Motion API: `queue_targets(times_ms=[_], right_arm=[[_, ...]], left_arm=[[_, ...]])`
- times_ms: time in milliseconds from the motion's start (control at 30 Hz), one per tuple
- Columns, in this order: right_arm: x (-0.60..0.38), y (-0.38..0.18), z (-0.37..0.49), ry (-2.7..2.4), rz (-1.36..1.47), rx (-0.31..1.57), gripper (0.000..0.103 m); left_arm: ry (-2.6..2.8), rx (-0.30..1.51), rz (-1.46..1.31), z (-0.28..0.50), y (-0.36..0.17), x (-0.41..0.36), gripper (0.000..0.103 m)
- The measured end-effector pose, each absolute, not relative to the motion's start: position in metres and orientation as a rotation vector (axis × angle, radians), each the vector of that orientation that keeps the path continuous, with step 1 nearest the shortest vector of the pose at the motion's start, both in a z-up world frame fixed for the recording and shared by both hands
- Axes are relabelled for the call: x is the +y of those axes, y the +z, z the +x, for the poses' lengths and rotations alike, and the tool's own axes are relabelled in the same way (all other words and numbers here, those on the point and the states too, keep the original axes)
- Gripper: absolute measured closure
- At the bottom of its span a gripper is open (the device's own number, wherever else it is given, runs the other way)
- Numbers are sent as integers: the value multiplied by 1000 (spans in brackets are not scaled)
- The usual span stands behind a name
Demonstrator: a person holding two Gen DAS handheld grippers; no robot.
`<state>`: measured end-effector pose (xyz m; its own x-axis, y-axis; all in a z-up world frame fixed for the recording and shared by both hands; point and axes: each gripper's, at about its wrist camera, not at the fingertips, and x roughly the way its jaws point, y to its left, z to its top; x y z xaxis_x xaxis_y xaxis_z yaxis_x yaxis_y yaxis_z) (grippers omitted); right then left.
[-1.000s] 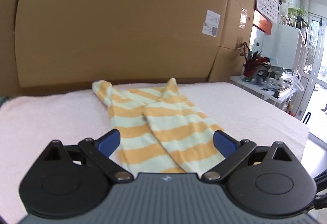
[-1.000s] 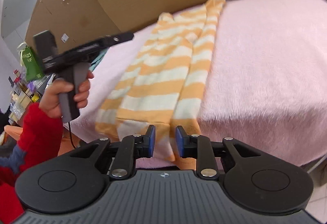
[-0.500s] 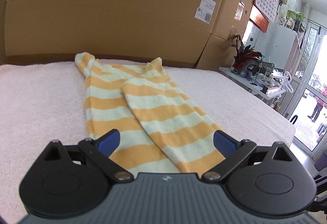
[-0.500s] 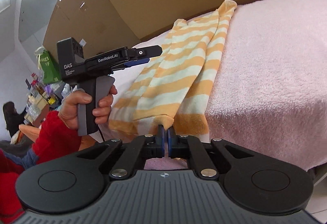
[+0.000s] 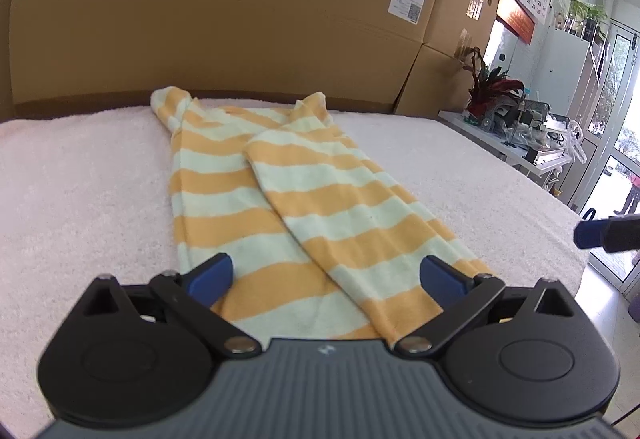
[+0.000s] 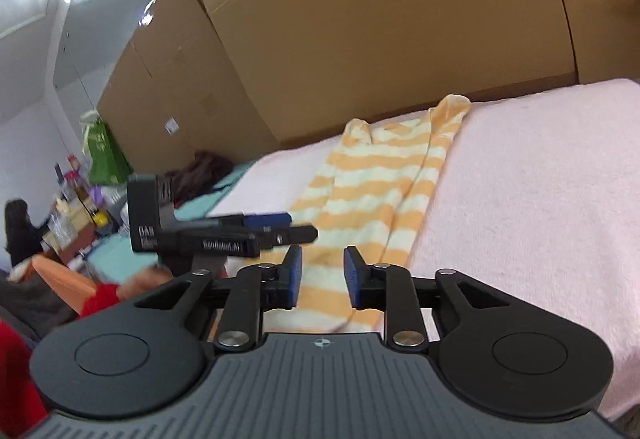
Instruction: Fold clothes
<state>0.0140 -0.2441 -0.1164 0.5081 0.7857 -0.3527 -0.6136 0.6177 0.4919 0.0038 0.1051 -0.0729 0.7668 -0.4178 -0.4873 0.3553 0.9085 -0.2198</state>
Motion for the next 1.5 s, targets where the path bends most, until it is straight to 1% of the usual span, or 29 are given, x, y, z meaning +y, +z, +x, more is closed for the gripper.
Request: queue_targets(times_ms=[133,300,467,567,600,633,667,867,1000,1067,1100,1133,1167,1300,1400,1500], right_arm=[[-222,-123,56,836,331,629,74],[-198,-146,132,746,399,744,74],[-182,-159,198,645,427,775,74],[-179,-167,226,646,477,805,76],[-178,-167,230,656,494,817,78],[-179,-165,232,676,500,817,95],[-179,-164,232,699,503,812,101],[-202,-155,224,689,532,734,101],[-208,-166,222,639,498,775,101],[-213,-167,216,649,533,782,89],[-215,-167,213,654,551,785,86],[-217,-165,205,671,560,778,81],[-218,-162,196,691,566,768,80],[-214,-154,127,792,440,725,79],[-214,-159,75,854,398,735,79],[-219,-171,50,856,447,758,79]], left_arm=[[-437,556,-120,4,-73,106,3],[-455,561,-109,3,-74,103,2],[-470,557,-148,4,-76,108,2],[-480,555,-169,4,-76,110,2],[-483,555,-169,4,-76,110,2],[-487,555,-168,4,-76,110,2],[-495,556,-166,4,-76,109,2],[-599,550,-113,1,-72,104,2],[-660,544,-65,0,-68,94,2],[-659,557,-67,1,-68,93,2],[-657,563,-76,2,-68,94,2],[-653,569,-99,1,-68,96,2],[-648,574,-122,0,-68,99,2],[-675,588,-244,-16,-70,111,2],[-728,591,-282,-36,-71,109,2],[-779,606,-298,-50,-72,103,2]])
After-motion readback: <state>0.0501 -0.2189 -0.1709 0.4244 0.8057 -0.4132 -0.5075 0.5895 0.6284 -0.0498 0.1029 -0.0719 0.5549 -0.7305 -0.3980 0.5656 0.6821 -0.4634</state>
